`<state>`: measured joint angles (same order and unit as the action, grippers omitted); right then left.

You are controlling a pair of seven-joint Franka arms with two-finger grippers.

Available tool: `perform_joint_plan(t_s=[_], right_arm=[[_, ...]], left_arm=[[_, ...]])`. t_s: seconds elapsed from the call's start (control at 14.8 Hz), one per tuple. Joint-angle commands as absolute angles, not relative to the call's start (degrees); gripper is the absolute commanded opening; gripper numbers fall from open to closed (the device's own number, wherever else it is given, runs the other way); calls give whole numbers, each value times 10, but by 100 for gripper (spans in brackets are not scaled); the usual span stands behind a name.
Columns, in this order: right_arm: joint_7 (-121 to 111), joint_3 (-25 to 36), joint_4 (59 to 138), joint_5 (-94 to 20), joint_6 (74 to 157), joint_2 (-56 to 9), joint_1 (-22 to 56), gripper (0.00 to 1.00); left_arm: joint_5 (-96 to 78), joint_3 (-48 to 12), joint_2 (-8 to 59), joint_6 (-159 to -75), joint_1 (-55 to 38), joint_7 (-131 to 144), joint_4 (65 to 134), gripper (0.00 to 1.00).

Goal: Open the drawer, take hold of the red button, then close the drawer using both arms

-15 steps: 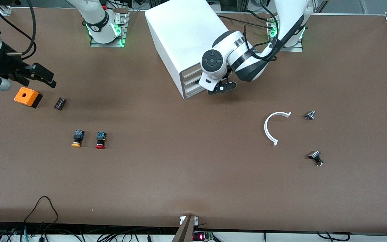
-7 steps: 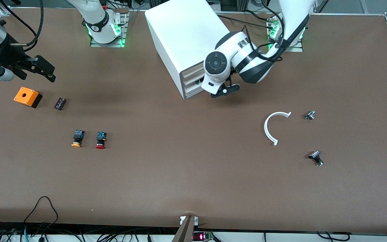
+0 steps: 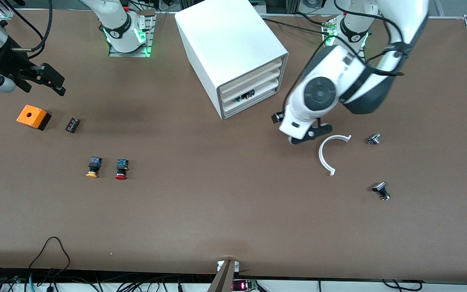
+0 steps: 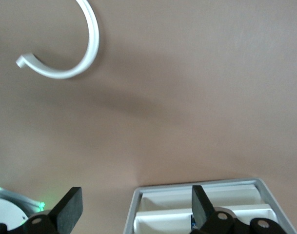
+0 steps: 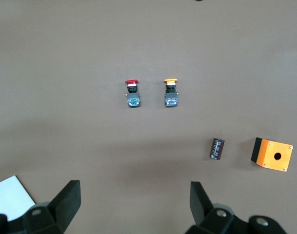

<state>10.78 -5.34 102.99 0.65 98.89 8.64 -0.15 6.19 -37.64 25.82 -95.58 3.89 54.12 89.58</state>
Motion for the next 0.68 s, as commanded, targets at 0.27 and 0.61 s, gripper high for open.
perform_joint_plan(t_s=[0.27, 0.61], right_arm=[[86, -59, 1034, 6, 990, 93, -6, 99], [77, -58, 1025, 3, 984, 88, -6, 99]], left_arm=[[91, -366, 196, -934, 139, 266, 863, 99], [64, -172, 94, -938, 78, 27, 895, 99]])
